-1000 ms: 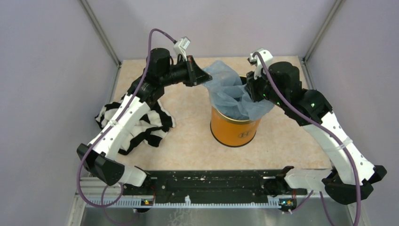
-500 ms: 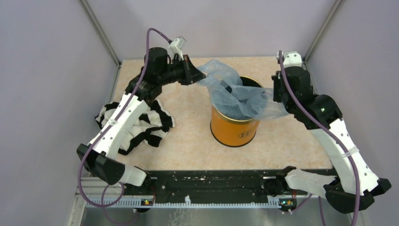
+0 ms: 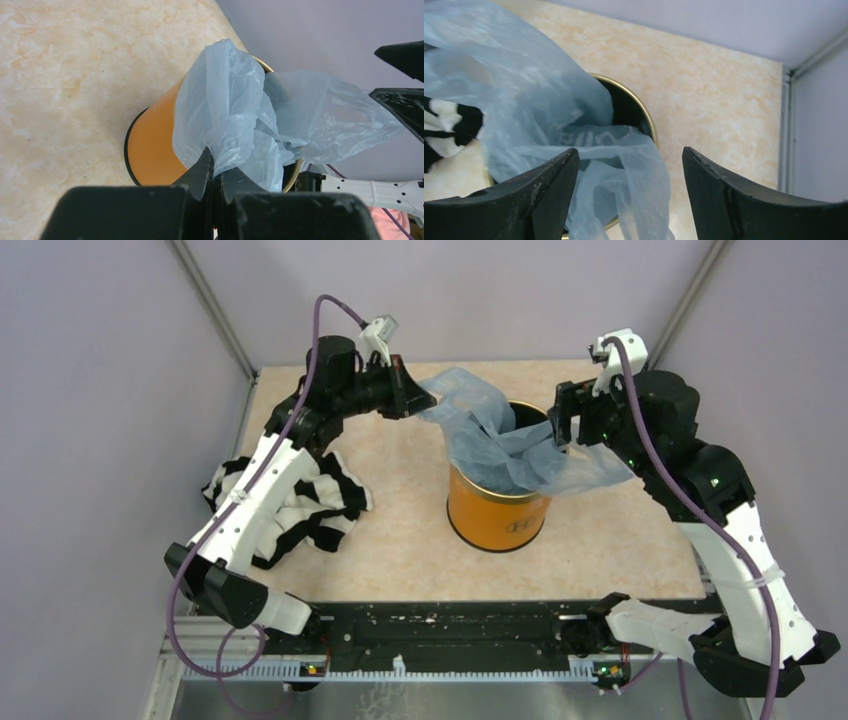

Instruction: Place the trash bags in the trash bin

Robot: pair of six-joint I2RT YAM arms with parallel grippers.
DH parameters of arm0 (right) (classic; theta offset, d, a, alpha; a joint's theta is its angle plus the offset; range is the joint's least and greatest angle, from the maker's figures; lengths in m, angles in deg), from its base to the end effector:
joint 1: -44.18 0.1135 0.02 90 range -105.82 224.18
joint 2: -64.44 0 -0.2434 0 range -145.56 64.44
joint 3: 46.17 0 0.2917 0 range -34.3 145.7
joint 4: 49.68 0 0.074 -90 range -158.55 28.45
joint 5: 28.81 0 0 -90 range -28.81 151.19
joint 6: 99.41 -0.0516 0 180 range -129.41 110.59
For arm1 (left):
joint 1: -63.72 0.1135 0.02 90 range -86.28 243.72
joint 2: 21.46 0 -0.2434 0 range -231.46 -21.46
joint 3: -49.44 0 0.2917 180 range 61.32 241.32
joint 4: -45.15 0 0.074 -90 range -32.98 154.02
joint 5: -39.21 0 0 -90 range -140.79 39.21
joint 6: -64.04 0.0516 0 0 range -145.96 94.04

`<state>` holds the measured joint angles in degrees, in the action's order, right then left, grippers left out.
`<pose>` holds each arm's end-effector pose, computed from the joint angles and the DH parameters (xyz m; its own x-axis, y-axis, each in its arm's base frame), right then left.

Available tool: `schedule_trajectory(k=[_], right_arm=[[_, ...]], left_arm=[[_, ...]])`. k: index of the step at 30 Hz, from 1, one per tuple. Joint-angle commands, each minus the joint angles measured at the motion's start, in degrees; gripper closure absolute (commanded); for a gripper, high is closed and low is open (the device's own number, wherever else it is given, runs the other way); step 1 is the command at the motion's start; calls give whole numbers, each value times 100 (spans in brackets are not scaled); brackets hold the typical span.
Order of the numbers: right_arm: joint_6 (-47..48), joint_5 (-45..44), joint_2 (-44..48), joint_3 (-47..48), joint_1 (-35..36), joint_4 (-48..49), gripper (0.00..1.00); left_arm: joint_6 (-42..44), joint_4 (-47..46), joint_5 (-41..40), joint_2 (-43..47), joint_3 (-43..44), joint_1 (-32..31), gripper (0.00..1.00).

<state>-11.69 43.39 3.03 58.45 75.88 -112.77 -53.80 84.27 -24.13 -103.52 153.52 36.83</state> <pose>0.2056 0.1084 0.4851 -0.2993 -0.1403 -0.9438 -0.2440 0.9675 -0.0665 0.3210 -0.1887 0.4286 -0.5993 -0.1641 -0.7836 0.5732 0.5954 -0.5630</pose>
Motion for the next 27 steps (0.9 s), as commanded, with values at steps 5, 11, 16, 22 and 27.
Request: schedule_trajectory(k=[5, 11, 16, 22, 27], right_arm=[[763, 2103, -214, 735, 2, 868, 21], [1149, 2213, -794, 937, 617, 465, 25], [1231, 1631, -1110, 821, 1105, 142, 30], [1163, 983, -1091, 411, 1217, 203, 35], [1141, 769, -1208, 160, 1246, 174, 44]], left_arm=[[117, -44, 271, -144, 323, -26, 100], [114, -18, 281, -157, 384, -41, 100], [103, -12, 296, -149, 411, -56, 100], [98, -7, 308, -174, 459, -73, 100], [88, 4, 317, -226, 541, -96, 100]])
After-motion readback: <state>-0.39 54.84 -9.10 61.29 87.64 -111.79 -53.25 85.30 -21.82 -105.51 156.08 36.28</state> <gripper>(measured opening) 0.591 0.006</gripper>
